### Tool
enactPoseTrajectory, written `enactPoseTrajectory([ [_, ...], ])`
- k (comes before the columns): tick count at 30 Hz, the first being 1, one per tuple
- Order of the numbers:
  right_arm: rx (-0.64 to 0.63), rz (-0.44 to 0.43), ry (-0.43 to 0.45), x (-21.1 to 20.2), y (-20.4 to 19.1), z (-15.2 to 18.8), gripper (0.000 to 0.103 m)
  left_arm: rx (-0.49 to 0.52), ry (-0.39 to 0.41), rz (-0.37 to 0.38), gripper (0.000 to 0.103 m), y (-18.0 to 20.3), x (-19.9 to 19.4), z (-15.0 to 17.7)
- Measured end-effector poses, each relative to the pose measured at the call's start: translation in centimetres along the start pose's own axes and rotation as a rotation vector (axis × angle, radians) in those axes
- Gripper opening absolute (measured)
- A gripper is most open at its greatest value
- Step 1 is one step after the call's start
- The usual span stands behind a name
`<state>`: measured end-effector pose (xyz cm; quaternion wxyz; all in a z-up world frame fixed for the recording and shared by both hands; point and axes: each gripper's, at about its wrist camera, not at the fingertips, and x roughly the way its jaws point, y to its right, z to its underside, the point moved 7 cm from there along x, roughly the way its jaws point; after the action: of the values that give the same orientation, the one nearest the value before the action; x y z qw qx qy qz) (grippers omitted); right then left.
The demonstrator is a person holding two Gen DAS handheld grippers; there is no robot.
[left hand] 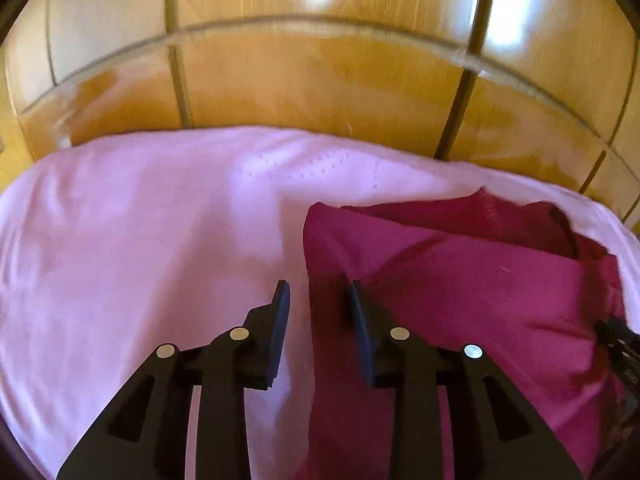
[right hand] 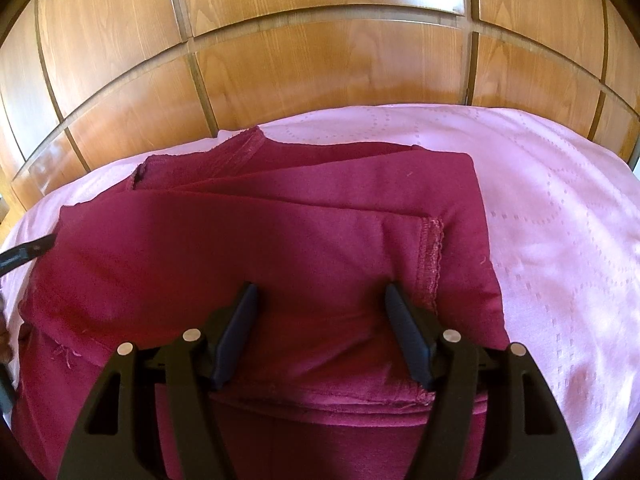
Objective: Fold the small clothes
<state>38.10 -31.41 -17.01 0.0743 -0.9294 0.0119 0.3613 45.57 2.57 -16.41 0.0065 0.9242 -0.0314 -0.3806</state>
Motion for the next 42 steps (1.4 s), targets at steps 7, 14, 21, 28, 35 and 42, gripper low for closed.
enactPoseTrajectory([
  [7, -0.001, 0.000, 0.000, 0.0, 0.0, 0.0, 0.067, 0.177, -0.019, 0.061, 0.030, 4.6, -2.7, 5.9],
  [14, -0.003, 0.002, -0.002, 0.1, 0.1, 0.1, 0.067, 0.127, -0.045, 0.046, 0.030, 5.0, -2.1, 6.3],
  [21, -0.025, 0.029, -0.018, 0.1, -0.1, 0.0, 0.083, 0.108, 0.013, 0.045, 0.043, 4.3, -7.1, 7.4],
  [28, -0.047, 0.066, -0.055, -1.4, -0.9, 1.0, 0.099, 0.069, 0.044, 0.069, 0.044, 2.2, -11.2, 9.0],
  [35, -0.055, 0.057, -0.089, -4.1, -0.6, 3.4, 0.100, 0.052, 0.056, 0.075, 0.044, 1.1, -13.0, 10.3],
  [42, -0.102, 0.054, -0.154, -6.4, -0.3, 7.2, 0.100, 0.054, 0.043, 0.070, 0.044, 0.3, -14.1, 12.2],
])
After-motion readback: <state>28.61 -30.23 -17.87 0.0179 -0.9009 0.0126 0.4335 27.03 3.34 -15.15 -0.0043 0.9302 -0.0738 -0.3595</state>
